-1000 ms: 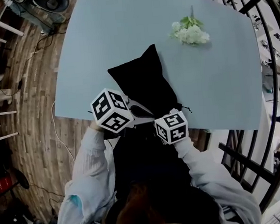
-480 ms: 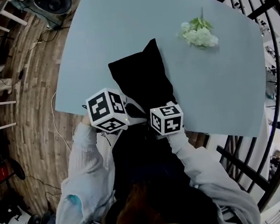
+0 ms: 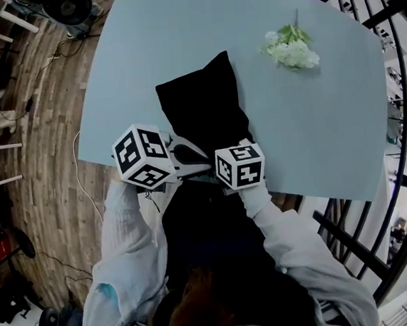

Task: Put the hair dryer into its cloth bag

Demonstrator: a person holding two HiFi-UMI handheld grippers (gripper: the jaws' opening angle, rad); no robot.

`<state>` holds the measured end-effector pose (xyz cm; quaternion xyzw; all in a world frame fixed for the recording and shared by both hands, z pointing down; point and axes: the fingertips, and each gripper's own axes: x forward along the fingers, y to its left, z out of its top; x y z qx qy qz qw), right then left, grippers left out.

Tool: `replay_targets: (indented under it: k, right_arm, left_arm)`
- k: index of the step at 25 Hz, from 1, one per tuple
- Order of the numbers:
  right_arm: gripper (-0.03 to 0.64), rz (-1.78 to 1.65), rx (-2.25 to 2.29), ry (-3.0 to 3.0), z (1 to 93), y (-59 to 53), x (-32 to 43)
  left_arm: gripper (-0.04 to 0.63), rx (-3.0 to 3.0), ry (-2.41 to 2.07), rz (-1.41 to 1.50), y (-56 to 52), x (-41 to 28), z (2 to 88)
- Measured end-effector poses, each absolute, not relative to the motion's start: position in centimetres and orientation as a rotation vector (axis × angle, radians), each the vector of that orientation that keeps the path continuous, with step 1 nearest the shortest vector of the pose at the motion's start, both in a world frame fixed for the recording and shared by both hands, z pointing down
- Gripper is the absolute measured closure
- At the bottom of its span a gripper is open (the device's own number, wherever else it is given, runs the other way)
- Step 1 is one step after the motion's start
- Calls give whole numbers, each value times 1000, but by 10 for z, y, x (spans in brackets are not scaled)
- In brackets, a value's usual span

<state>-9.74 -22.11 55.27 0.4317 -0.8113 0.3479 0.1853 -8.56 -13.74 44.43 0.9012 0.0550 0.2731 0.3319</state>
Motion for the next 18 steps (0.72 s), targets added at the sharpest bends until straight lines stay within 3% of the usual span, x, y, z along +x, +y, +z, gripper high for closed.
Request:
replay_targets:
  k: [6,18]
  right_arm:
    - [234,935,1226,-2338,536,-207,-76]
    - [227,948,1322,-2186,551,-154,-1]
  left_arm:
    - [575,2407,222,698,-123,-69,436]
    - [575,2412,140,762,-108,-37,466]
